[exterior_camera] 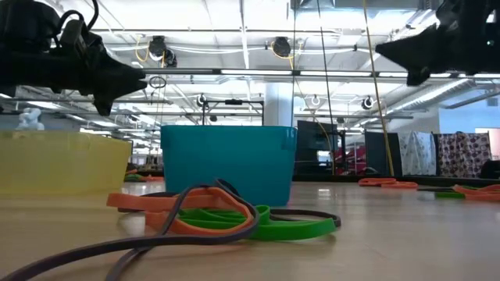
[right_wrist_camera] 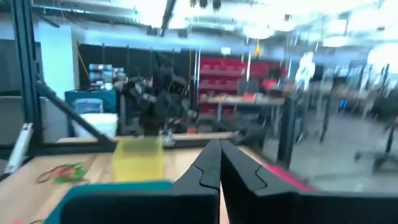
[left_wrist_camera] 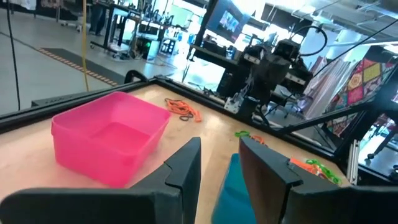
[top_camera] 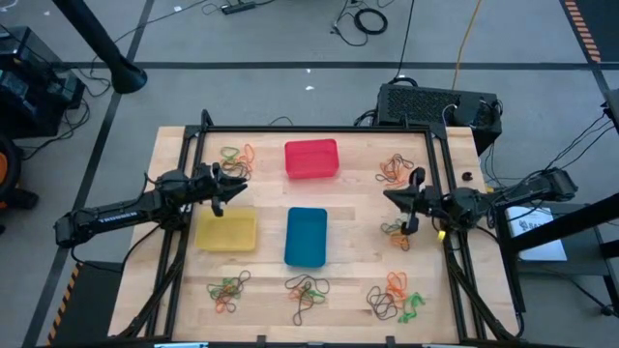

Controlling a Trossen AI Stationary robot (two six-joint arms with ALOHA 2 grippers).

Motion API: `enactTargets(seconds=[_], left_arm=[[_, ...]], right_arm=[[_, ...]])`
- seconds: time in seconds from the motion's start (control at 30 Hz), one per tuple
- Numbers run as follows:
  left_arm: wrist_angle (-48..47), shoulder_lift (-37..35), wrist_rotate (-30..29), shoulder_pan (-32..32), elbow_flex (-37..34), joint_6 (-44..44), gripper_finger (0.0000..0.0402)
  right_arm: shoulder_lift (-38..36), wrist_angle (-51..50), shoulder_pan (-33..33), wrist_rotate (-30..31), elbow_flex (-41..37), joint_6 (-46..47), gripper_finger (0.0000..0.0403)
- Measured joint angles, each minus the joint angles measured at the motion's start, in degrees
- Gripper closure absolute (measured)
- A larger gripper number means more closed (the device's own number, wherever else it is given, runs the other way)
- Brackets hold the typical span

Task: Sort rubber bands into baskets
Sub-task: Put the purple rubber band into the yellow bin

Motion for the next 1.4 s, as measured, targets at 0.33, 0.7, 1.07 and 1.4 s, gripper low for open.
enactTargets(seconds=[0.33, 0.7, 1.07, 1.4], left_arm=[[5.2, 0.0, -5.4, 0.0, 0.0, 0.1, 0.0286], [5.6, 3.2, 12.1, -4.4, 0.7, -1.1, 0.0286], [5.9, 17.2, -2.5, -27.7, 7.9, 3.5, 0.0286], [-4.8, 39.1, -19.0, -52.5, 22.1, -1.2, 0.0286]], right_arm=[[6.9, -1.0, -0.3, -4.4, 6.6, -3.1, 0.0403], [33.6, -2.5, -0.1, -13.4, 22.2, -3.0, 0.0403], [53.7, -19.1, 5.7, -15.1, 42.6, -2.6, 0.0403], [58.3, -22.7, 12.7, -14.8, 46.9, -1.2, 0.0403]])
